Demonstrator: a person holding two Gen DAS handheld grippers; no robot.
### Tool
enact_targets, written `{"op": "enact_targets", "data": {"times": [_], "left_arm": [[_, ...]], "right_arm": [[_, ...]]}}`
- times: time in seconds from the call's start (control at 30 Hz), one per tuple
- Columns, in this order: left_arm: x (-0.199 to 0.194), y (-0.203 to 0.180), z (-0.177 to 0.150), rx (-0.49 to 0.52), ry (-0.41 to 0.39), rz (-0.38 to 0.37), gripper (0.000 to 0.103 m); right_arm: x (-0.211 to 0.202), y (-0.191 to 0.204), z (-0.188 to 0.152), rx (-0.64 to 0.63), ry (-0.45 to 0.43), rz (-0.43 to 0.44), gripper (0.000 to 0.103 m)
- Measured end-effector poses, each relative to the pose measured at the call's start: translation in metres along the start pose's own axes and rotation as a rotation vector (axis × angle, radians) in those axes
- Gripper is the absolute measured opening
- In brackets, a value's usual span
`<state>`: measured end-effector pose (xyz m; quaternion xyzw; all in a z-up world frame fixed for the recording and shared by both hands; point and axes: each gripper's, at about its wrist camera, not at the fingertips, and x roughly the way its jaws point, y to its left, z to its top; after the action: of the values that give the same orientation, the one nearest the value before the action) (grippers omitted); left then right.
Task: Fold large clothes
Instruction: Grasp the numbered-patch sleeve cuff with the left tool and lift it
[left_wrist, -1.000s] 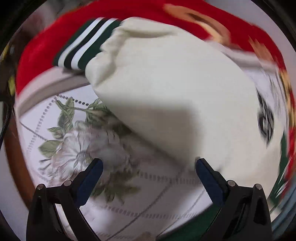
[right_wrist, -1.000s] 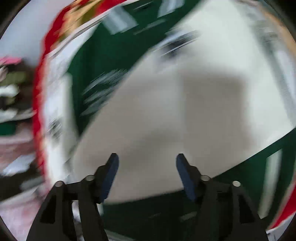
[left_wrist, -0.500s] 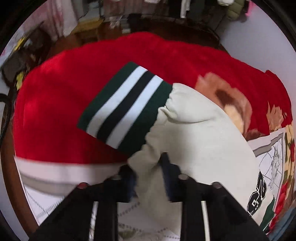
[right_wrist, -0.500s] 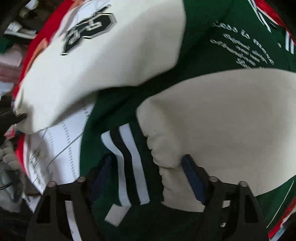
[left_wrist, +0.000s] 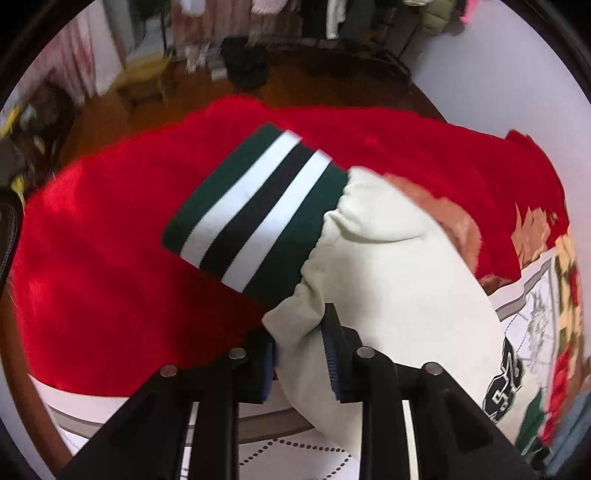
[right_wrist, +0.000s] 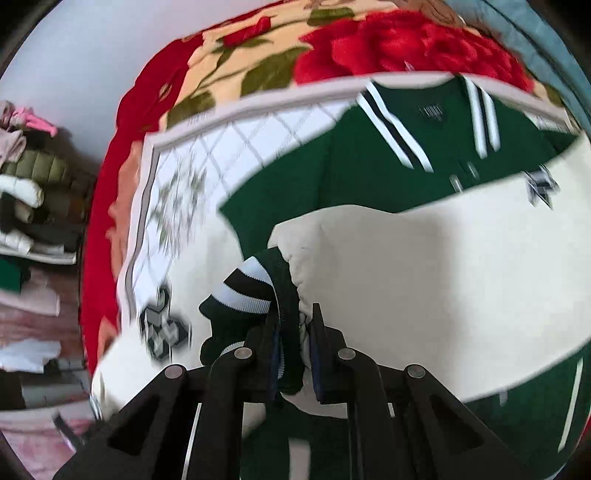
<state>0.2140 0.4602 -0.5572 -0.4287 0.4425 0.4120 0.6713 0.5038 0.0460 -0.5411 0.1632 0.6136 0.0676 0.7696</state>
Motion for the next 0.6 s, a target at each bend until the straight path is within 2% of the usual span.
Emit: {"op": "enact_targets", "data": {"times": [0.03,0.07,0.1,0.17,0.2,0.23,0.27,0.4,0.53,0.57,0.6], "left_arm": [[0.004,0.0,-0.002,-0.019,0.015,-0.015,0.031],[0.01,0.004,-0.002,-0.043,0.033,-0.052,0.043],[0.014,0.009,-0.002,-0.063,0.045,-0.096,0.056],[0.017,0.012,0.0,-0.069,0.044,-0.16,0.07],[0.019,0.01,0.001,-0.057,0.042,-0.175,0.077],[0.02,0.006,0.001,-0.04,0.043,-0.174,0.08],[0.022,0.003,0.002,-0.027,0.045,-0.167,0.084],[0.032,-0.012,0.006,0.0,0.043,-0.115,0.087],[0.035,-0.022,0.007,0.007,0.013,-0.085,0.088],[0.034,-0.025,0.008,0.01,-0.005,-0.079,0.087],[0.032,-0.028,0.009,0.01,-0.027,-0.073,0.079]], "right_arm": [[0.012,0.01,0.013,-0.023,0.011,-0.012,0.014],[0.025,0.014,0.02,-0.035,0.038,-0.01,0.015],[0.045,0.016,0.028,-0.041,0.09,0.007,0.019],[0.072,0.018,0.025,-0.038,0.177,0.055,0.035],[0.083,0.017,0.022,-0.026,0.201,0.097,0.054],[0.081,0.013,0.018,-0.016,0.2,0.148,0.069],[0.076,0.011,0.013,-0.02,0.187,0.178,0.074],[0.049,0.001,-0.015,-0.033,0.156,0.234,0.076],[0.035,-0.026,-0.052,0.016,0.186,0.24,0.076],[0.035,-0.032,-0.061,0.02,0.192,0.229,0.076],[0.035,-0.035,-0.068,0.018,0.193,0.22,0.076]]}}
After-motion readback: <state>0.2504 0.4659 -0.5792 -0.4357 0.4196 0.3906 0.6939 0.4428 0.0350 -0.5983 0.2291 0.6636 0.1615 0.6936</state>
